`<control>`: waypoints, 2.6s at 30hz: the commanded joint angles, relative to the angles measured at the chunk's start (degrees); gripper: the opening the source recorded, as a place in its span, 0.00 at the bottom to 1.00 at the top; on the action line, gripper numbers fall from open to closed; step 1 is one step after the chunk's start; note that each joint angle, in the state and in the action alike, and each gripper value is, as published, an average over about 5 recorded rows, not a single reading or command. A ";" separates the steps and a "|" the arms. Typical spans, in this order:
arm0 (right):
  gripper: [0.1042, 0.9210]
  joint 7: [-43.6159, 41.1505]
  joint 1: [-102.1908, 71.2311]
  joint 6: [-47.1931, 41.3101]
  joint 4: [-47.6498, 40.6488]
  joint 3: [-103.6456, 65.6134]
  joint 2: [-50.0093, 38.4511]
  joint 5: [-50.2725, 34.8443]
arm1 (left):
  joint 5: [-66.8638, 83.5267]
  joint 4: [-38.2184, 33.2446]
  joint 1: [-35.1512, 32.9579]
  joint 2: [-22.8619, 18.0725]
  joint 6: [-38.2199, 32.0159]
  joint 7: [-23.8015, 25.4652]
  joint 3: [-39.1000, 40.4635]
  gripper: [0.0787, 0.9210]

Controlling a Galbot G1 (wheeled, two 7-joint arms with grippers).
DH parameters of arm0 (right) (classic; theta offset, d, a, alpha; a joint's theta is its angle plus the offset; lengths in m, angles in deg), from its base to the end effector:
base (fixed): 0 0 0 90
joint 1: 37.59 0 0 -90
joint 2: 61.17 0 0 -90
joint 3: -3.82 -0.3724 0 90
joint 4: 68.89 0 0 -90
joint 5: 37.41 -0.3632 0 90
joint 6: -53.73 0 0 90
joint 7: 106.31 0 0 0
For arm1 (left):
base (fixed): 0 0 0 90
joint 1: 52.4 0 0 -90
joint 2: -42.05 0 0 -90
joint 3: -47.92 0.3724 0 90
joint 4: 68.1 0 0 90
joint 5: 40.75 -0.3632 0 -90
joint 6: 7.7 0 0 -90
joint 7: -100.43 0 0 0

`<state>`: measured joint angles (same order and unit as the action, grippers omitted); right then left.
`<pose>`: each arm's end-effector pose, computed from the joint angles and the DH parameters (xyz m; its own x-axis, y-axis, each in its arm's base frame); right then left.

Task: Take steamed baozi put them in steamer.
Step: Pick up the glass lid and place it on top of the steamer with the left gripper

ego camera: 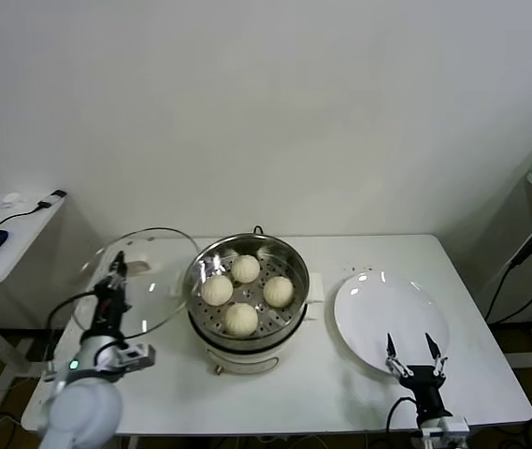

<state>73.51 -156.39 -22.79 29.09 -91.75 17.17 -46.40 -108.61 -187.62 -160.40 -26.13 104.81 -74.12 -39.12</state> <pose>0.1652 -0.0993 -0.4426 -0.9927 0.0475 0.1110 0.0391 0.9963 -0.0771 0.2428 0.0567 -0.2741 -0.9872 -0.1568 -0.0302 -0.0442 0.0870 0.9952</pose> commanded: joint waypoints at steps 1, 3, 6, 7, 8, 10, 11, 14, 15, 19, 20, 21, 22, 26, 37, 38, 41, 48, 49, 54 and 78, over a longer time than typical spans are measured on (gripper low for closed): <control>0.88 0.12 0.21 2.01 -1.09 0.30 -0.18 0.41 | -9.38 -6.93 2.29 -2.82 7.17 5.16 12.96 0.07; 0.88 0.14 0.40 2.35 -1.64 0.40 -0.25 0.27 | -12.83 -6.62 3.72 -4.60 8.75 6.55 16.01 0.07; 0.88 0.18 0.59 2.66 -2.17 0.57 -0.34 0.01 | -16.96 -6.13 5.76 -6.87 11.04 8.84 20.05 0.07; 0.88 0.19 0.61 2.72 -2.23 0.66 -0.37 -0.16 | -18.00 -5.78 6.42 -7.62 11.67 9.32 21.15 0.07; 0.88 0.20 0.61 2.75 -2.26 0.75 -0.40 -0.33 | -18.88 -5.30 7.04 -8.40 12.32 9.65 22.17 0.07; 0.88 0.21 0.60 2.82 -2.29 0.93 -0.45 -0.59 | -20.44 -4.13 8.16 -10.01 13.37 9.92 23.79 0.07; 0.88 0.22 0.59 2.86 -2.31 1.00 -0.47 -0.67 | -21.19 -3.45 8.56 -10.81 13.80 9.92 24.55 0.07; 0.88 0.26 0.51 3.13 -2.40 1.08 -0.47 -0.74 | -22.65 -1.53 9.47 -13.02 14.85 9.82 26.48 0.07; 0.88 0.30 0.47 3.25 -2.43 1.08 -0.46 -0.77 | -23.06 -0.88 9.81 -13.65 15.14 9.79 27.06 0.07; 0.88 0.44 0.31 3.89 -2.66 0.99 -0.58 -1.03 | -24.41 2.12 11.05 -16.30 15.82 9.55 28.95 0.07; 0.88 0.46 0.26 4.06 -2.73 0.95 -0.66 -1.18 | -24.74 2.81 11.29 -16.97 15.90 9.46 29.36 0.07; 0.88 0.48 0.22 4.20 -2.78 0.91 -0.73 -1.34 | -25.04 3.39 11.49 -17.55 15.96 9.39 29.70 0.07; 0.88 0.50 0.18 4.35 -2.86 0.87 -0.84 -1.52 | -25.27 3.89 11.66 -18.09 16.01 9.31 30.05 0.07; 0.88 0.65 0.13 5.10 -3.30 0.78 -1.25 -1.90 | -26.17 6.19 12.26 -19.57 16.06 8.82 31.21 0.07; 0.88 1.17 -0.06 7.02 -3.51 0.71 -1.36 -1.92 | -27.16 12.09 13.21 -20.36 16.13 6.55 32.04 0.07; 0.88 1.28 -0.09 7.19 -3.52 0.68 -1.37 -1.94 | -26.95 12.61 13.49 -20.12 16.06 6.25 31.97 0.07; 0.88 1.50 -0.13 7.53 -3.53 0.62 -1.38 -2.01 | -26.40 13.69 13.82 -19.23 15.72 5.49 31.73 0.07; 0.88 1.57 -0.03 7.98 -3.74 0.56 -1.31 -2.17 | -25.56 14.72 13.66 -17.42 14.71 4.58 30.51 0.07; 0.88 1.54 -0.06 8.06 -3.82 0.55 -1.31 -2.17 | -25.56 14.85 13.70 -17.33 14.55 4.36 30.30 0.07; 0.88 1.37 -0.31 8.53 -4.28 0.63 -1.38 -2.13 | -25.55 14.99 13.84 -16.82 14.29 3.77 29.67 0.07; 0.88 0.47 -0.66 8.61 -3.79 0.85 -1.12 -1.72 | -22.31 11.44 12.73 -15.58 13.47 3.49 29.58 0.34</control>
<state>74.39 -157.02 -13.87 25.20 -90.99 15.99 -48.25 -130.69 -176.39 -147.98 -41.28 118.55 -69.90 -9.14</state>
